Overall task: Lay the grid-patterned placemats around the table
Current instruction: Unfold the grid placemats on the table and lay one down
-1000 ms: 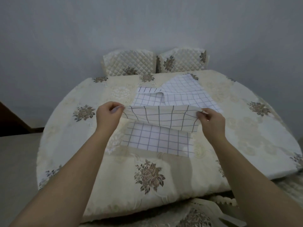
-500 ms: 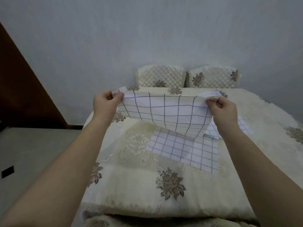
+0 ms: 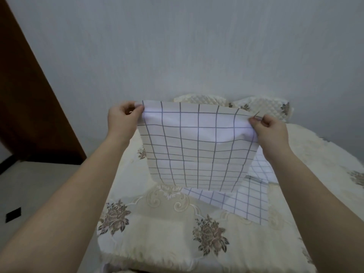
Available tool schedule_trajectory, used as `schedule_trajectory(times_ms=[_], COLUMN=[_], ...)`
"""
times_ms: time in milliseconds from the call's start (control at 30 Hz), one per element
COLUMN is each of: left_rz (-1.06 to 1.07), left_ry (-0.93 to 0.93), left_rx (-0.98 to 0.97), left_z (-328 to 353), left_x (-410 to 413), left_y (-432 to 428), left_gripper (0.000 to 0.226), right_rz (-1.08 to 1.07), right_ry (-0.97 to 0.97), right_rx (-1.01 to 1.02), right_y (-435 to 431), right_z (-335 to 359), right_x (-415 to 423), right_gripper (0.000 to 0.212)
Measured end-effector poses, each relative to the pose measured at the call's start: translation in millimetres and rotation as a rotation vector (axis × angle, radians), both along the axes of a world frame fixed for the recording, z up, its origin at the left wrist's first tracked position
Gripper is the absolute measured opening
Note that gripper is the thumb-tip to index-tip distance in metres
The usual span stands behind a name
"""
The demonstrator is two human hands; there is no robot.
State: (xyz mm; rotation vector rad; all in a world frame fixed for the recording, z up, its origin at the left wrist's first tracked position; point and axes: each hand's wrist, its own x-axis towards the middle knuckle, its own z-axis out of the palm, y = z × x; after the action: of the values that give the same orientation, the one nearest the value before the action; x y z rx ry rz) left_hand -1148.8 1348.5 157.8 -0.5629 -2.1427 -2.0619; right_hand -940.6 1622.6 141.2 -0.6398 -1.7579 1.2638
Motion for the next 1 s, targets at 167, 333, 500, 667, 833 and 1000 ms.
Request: schedule_trajectory(times_ms=[167, 333, 500, 667, 833, 1000], left_rz=[0.018, 0.094, 0.146, 0.104, 0.1, 0.088], left_ry=[0.041, 0.084, 0.061, -0.001, -0.049, -0.127], left_rx=[0.035, -0.006, -0.117, -0.198, -0.237, -0.232], left_z=[17.4, 32.8, 23.3, -3.3, -25.9, -46.0], left_x=[-2.9, -11.6, -31.5, -46.5, -62.8, -71.5], left_y=[-0.3, 4.1, 7.5, 9.5, 16.0, 19.5], left_gripper=[0.016, 0.011, 0.01, 0.008, 0.013, 0.018], right_rz=[0.02, 0.015, -0.003, -0.02, -0.044, 0.002], right_ry=[-0.017, -0.043, -0.17, -0.261, -0.303, -0.295], right_rx=[-0.02, 0.012, 0.031, 0.053, 0.009, -0.144], right_y=[5.6, 15.0, 15.4, 24.1, 29.7, 35.8], right_z=[12.7, 29.7, 33.2, 12.5, -7.7, -28.9], right_x=[-5.8, -21.5, -36.0, -50.9, -60.4, -65.0], right_gripper=[0.016, 0.05, 0.03, 0.034, 0.031, 0.011])
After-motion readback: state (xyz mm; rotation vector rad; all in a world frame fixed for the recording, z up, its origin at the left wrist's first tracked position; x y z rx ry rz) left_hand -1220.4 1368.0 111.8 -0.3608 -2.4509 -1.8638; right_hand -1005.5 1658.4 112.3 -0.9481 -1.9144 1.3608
